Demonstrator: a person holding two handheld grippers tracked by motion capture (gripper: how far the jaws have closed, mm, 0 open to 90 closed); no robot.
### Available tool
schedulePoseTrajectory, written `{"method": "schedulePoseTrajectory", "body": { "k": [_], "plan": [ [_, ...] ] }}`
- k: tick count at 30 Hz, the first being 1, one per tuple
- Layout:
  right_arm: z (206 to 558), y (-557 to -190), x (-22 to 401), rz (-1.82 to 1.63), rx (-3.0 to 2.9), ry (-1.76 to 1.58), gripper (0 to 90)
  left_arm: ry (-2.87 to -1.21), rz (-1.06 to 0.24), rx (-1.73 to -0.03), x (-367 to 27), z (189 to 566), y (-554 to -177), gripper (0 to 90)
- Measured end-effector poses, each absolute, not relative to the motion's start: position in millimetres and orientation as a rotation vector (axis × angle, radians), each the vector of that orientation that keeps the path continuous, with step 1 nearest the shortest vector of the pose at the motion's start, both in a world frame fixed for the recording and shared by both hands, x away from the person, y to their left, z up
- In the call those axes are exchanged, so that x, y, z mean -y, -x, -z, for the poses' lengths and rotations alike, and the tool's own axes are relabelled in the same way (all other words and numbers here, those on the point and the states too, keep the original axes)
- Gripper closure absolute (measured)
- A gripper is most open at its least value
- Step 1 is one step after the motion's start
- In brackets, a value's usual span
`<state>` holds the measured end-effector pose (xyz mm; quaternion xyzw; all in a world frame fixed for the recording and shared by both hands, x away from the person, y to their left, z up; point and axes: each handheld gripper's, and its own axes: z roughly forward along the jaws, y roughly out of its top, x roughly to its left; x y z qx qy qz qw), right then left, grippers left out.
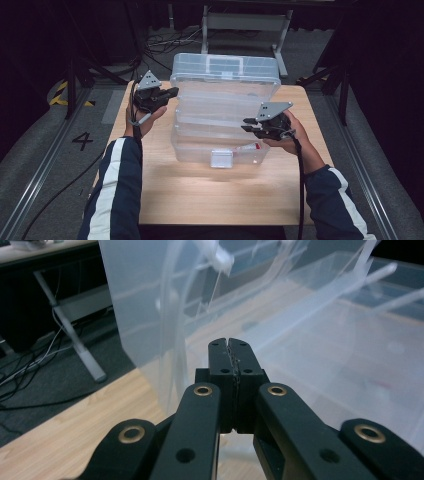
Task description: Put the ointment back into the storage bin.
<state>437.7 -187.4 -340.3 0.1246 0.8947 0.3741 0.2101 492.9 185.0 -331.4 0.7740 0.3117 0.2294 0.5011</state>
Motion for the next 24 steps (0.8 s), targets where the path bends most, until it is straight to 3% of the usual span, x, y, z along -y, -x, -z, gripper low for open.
{"method": "schedulePoseTrajectory", "body": {
  "k": [24],
  "plan": [
    [333.5, -421.5, 207.7, -1.023, -2.429, -0.36, 81.2, -1.916, -0.542, -0.695, -184.0, 325.6, -488.8, 89.9]
  ]
}}
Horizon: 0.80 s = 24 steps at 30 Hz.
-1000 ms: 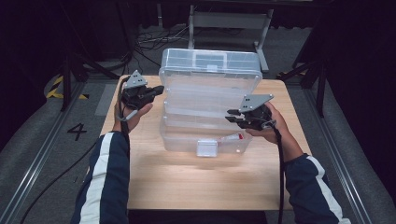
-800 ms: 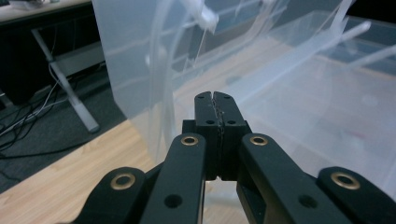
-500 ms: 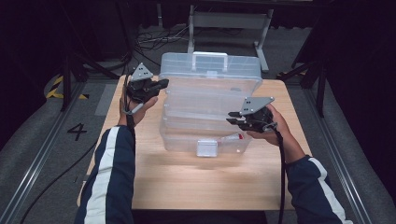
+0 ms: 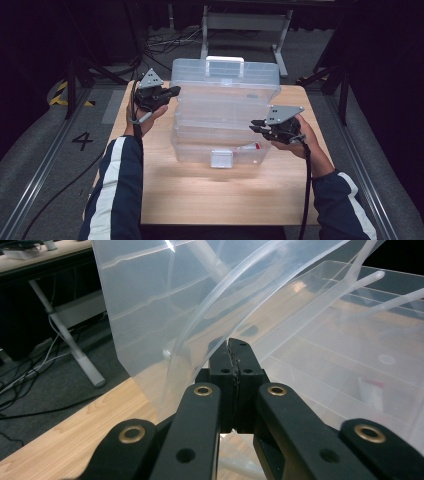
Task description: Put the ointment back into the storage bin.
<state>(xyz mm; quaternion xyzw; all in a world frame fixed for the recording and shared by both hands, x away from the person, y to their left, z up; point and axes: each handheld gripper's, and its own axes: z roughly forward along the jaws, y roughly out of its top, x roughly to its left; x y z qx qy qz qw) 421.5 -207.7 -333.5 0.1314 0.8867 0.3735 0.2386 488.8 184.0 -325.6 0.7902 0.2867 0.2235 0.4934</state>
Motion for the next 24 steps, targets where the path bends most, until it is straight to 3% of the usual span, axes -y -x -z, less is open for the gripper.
{"method": "schedulePoseTrajectory", "body": {
  "k": [12, 24],
  "plan": [
    [328.0, -411.4, 237.6, -1.075, -2.358, -0.426, 86.3, -1.974, -0.528, -0.669, -184.5, 322.9, -484.0, 90.0],
    [332.3, -403.1, 262.4, -1.073, -2.321, -0.511, 84.8, -1.99, -0.522, -0.639, -185.6, 328.5, -477.0, 90.0]
  ]
}}
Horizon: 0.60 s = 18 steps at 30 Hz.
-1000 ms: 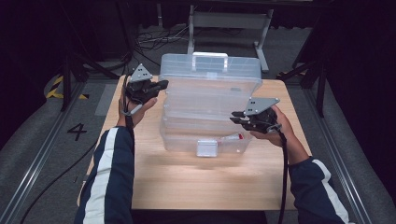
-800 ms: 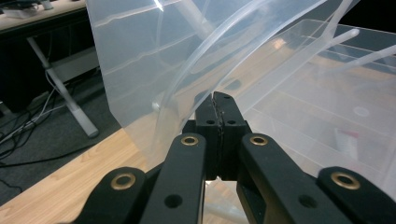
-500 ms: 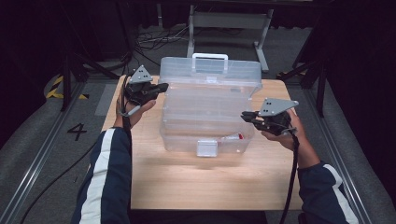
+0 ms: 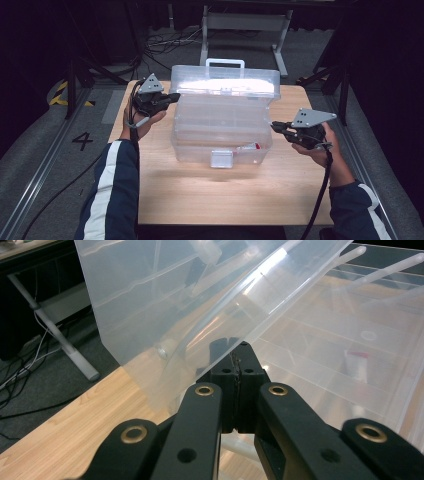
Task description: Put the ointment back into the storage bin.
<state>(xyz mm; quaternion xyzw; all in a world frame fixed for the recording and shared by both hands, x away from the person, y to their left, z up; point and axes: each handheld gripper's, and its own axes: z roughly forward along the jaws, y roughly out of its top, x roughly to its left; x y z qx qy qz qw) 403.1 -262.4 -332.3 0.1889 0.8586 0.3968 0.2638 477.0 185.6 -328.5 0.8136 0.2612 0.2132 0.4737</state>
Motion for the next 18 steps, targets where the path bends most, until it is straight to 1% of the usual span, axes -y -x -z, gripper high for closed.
{"method": "schedulePoseTrajectory", "body": {
  "k": [5, 7, 8, 18],
  "plan": [
    [337.9, -403.2, 269.7, -1.054, -2.31, -0.537, 82.7, -1.995, -0.498, -0.626, -187.3, 332.4, -472.7, 90.0],
    [340.6, -404.1, 272.5, -1.053, -2.302, -0.547, 81.8, -1.998, -0.507, -0.622, -187.8, 332.7, -472.5, 90.0],
    [340.6, -404.1, 272.5, -1.053, -2.302, -0.547, 81.8, -1.995, -0.484, -0.622, -188.1, 333.1, -470.8, 90.0],
    [354.3, -410.9, 281.9, -1.036, -2.298, -0.615, 80.1, -2.014, -0.495, -0.6, -186.7, 337.9, -461.0, 90.0]
  ]
}}
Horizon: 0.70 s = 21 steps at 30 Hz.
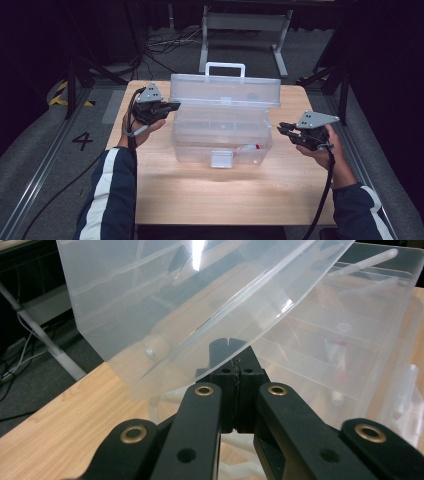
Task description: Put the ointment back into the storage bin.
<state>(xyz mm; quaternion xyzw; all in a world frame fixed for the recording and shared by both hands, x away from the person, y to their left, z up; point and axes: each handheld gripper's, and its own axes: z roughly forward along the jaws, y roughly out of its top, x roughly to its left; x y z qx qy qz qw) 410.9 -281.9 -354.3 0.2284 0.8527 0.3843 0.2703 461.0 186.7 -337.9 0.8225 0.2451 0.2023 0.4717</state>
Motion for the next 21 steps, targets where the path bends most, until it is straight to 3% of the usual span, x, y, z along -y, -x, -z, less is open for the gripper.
{"method": "schedulePoseTrajectory", "body": {
  "k": [21],
  "plan": [
    [363.9, -400.9, 276.0, -1.072, -2.38, -0.562, 80.0, -2.017, -0.506, -0.554, -187.7, 347.3, -443.5, 90.0]
  ]
}}
